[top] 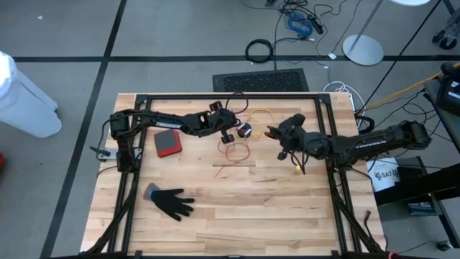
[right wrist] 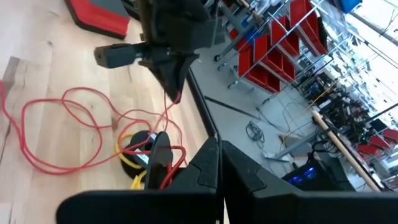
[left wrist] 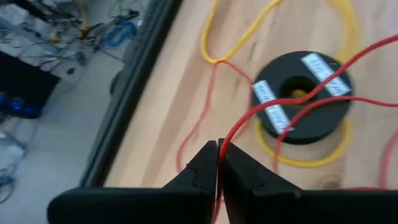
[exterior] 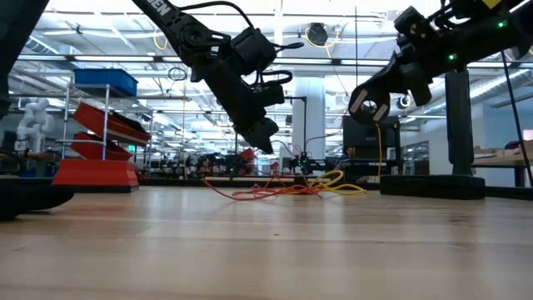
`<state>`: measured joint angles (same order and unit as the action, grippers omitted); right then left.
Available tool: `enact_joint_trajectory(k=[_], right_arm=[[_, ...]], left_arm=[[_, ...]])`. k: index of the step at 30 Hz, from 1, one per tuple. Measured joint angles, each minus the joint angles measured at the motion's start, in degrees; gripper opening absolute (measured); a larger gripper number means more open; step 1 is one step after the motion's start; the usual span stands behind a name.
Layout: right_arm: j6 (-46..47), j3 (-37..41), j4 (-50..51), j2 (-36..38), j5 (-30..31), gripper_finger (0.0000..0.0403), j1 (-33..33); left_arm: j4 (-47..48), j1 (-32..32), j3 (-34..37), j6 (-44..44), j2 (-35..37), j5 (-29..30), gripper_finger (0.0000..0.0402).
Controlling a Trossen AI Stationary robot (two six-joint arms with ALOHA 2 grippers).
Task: Coil cords
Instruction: Uncoil the red wire from the spool
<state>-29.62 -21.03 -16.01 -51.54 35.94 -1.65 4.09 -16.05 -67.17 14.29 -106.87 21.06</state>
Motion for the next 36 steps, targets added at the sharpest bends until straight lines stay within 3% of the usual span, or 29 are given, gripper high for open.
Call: enact_joint_trajectory(k=[4, 15, 30, 36], right_arm=[[0.06, -0.01, 1.5, 1.44, -0.02, 0.0, 0.02], [1.35, -0.01, 10.15, 7.88, -3.38, 0.0, 0.04], [6.36, 0.0, 20.21, 12.41, -12.82, 0.0, 0.99], [6.52, 0.02, 19.32, 14.79, -21.19, 0.0, 2.37]], left_arm=[[1.17, 0.23, -0.01, -0.01, 0.0, -2.92, 0.0045], [1.06, 4.62, 0.0, -0.01, 0.01, -12.88, 0.0158], [0.05, 8.23, -0.01, -1.93, 0.02, -22.88, 0.0167], [0.13, 10.05, -0.01, -1.98, 0.37, -24.56, 0.0167]])
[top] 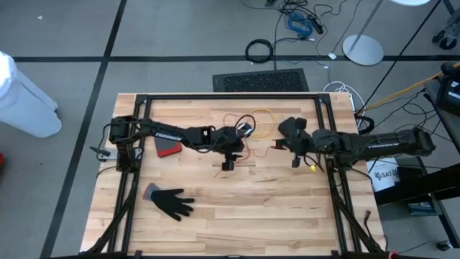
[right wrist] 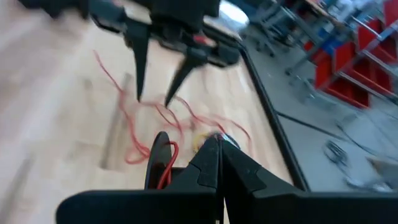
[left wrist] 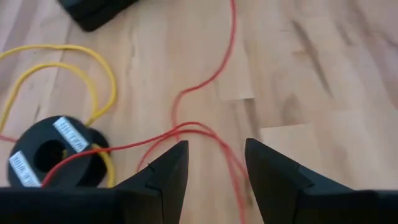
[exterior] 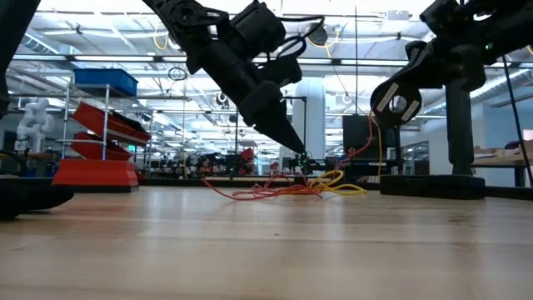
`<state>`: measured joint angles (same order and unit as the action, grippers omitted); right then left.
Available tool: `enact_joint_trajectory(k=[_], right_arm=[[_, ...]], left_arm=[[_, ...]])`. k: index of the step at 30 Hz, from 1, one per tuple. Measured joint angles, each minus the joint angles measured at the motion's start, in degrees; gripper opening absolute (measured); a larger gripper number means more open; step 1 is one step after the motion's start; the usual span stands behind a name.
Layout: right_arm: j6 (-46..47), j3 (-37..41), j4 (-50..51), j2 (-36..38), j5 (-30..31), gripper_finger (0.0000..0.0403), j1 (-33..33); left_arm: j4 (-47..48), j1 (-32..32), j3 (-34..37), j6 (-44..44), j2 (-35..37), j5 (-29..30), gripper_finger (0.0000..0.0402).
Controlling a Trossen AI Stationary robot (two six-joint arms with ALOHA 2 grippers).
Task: Coil cords
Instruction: Uncoil the red wire from the spool, then coil the red wire into the spool
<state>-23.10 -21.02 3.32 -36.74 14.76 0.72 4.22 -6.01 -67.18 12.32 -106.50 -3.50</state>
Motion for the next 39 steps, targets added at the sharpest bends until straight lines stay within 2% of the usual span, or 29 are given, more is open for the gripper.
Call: enact_joint_trajectory(k=[5, 8, 11, 17, 22, 27, 31, 33, 39], right_arm=[[0.0, -0.01, -2.22, -0.05, -10.13, 0.0, 1.67], [0.0, -0.01, -2.49, -0.79, -12.88, 0.0, 2.42], [-0.07, 0.0, -4.67, -1.84, -15.03, 0.0, 2.65], [-1.38, 0.0, -16.24, -4.96, -26.38, 0.0, 2.67], [-1.39, 0.0, -21.56, -6.83, -31.38, 0.0, 2.7], [-1.38, -0.02, -28.78, -8.99, -33.23, 0.0, 2.7], [-1.62, -0.02, -32.57, -10.37, -32.67, 0.0, 3.18], [-1.47, -0.02, -33.86, -10.87, -32.68, 0.0, 3.8], [-0.54, -0.02, -37.68, -14.02, -33.33, 0.0, 5.22]], left_arm=[[-0.12, -0.29, 0.0, 0.51, 2.33, 4.1, 0.0167], [-1.29, -1.33, 0.0, 0.53, 5.37, 5.54, 0.0167], [-5.66, -2.05, 0.0, 0.5, 8.64, 2.45, 0.0167], [-17.43, -2.05, -0.11, -0.48, 10.15, -8.96, 0.0167], [-20.19, -0.79, 0.04, -1.04, 9.36, -9.87, 0.0167], [-32.77, 2.76, 2.81, -1.34, 7.48, -9.05, 0.0167], [-40.47, 5.38, 5.46, 2.69, 7.17, -1.38, 0.0167], [-41.13, 5.91, 5.86, 3.86, 7.19, 0.53, 0.0167], [-41.31, 6.67, 5.88, 3.03, 7.19, 1.42, 0.0167]])
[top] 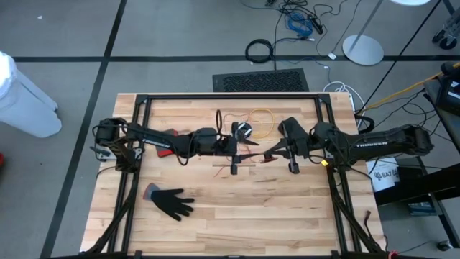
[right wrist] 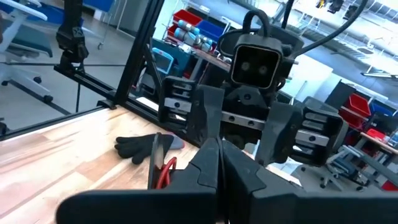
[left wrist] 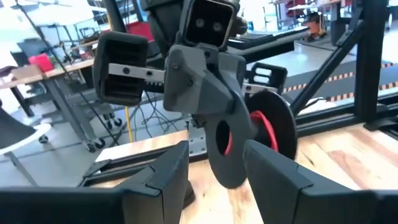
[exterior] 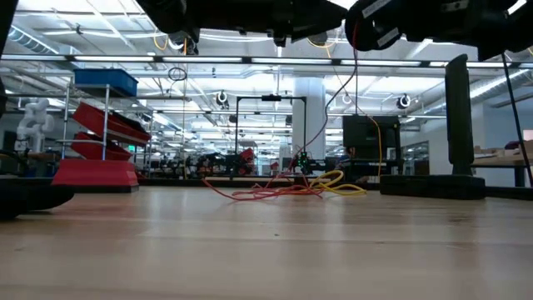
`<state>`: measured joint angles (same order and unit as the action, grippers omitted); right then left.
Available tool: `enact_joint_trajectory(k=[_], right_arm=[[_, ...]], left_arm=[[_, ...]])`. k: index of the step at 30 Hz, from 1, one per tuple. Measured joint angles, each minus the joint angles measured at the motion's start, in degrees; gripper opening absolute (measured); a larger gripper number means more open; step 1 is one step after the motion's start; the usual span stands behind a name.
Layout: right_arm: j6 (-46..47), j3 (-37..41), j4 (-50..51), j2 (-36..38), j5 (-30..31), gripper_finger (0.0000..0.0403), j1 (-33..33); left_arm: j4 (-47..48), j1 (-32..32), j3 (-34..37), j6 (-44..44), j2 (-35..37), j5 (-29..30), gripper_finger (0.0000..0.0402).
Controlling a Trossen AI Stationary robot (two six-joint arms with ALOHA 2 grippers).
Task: Coil cords
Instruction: Coil the red wire into the spool
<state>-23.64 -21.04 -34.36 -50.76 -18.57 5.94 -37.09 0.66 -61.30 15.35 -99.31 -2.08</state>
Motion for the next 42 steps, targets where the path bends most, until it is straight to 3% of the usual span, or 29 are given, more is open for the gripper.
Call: enact_joint_trajectory(k=[12, 17, 23, 34, 42], right_arm=[[0.04, 0.02, -6.19, -5.75, -0.3, 0.0, 0.06], [-0.15, 0.09, -4.7, -5.22, 2.4, 0.0, 0.17], [-0.55, 0.09, -1.04, -3.06, 5.61, 0.0, 0.84], [-0.57, 0.07, -0.99, -2.57, 4.92, 0.0, 0.91], [0.99, 0.02, -5.28, -4.35, 2.0, 0.0, 0.89]], left_arm=[[0.92, -0.1, 0.0, -3.49, 0.02, -1.39, 0.0166], [4.11, 0.01, 0.0, -0.95, 0.76, 4.26, 0.0166], [5.06, -0.17, 0.0, 1.53, 3.41, 4.61, 0.0166], [8.05, -0.36, -0.02, -1.63, 3.3, 1.7, 0.0166], [4.93, -1.45, -0.04, -5.1, 1.39, 1.36, 0.0166]])
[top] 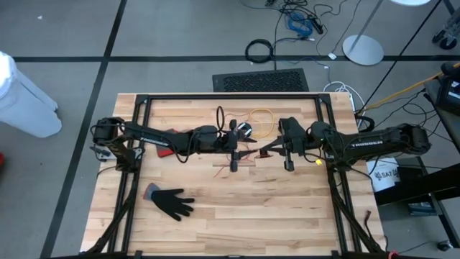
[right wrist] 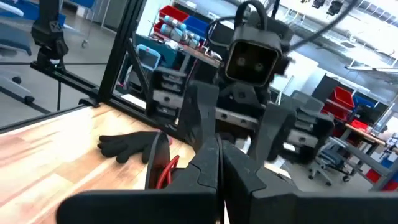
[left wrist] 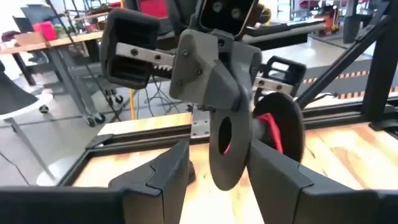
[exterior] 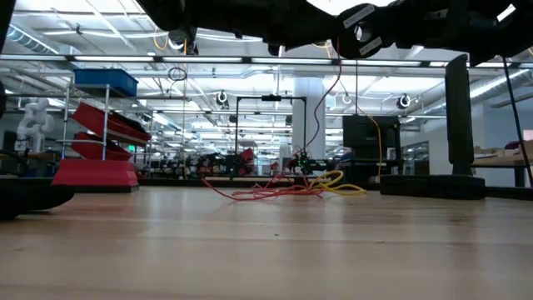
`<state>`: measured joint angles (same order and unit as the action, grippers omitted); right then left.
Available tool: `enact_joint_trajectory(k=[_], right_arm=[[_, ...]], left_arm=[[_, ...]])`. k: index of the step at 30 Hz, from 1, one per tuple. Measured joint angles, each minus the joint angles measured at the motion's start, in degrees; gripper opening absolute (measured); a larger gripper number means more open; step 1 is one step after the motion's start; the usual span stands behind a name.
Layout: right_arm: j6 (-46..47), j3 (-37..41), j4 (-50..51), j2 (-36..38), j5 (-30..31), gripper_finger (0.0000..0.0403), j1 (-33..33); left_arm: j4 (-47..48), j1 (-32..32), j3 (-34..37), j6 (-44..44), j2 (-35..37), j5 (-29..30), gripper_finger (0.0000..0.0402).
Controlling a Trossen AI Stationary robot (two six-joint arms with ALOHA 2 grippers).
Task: Coil cords
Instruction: Coil the red wire into the spool
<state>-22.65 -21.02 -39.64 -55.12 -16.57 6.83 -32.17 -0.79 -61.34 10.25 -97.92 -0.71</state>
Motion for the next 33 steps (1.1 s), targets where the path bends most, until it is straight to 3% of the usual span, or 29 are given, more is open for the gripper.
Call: enact_joint_trajectory(k=[6, 17, 33], right_arm=[[0.79, -0.02, -0.78, -0.85, -0.14, 0.0, 0.0], [0.96, -0.02, -3.63, -2.77, -0.16, 0.0, 0.02], [2.51, -0.07, -4.32, -3.11, -1.82, 0.0, 0.0]], left_arm=[[-0.52, -0.58, 0.0, -0.95, -0.34, -2.25, 0.0149], [-3.17, -0.64, 0.0, -0.77, -1.79, -3.82, 0.0066], [-7.91, -0.69, 0.02, -0.49, -3.01, -6.03, 0.0063]])
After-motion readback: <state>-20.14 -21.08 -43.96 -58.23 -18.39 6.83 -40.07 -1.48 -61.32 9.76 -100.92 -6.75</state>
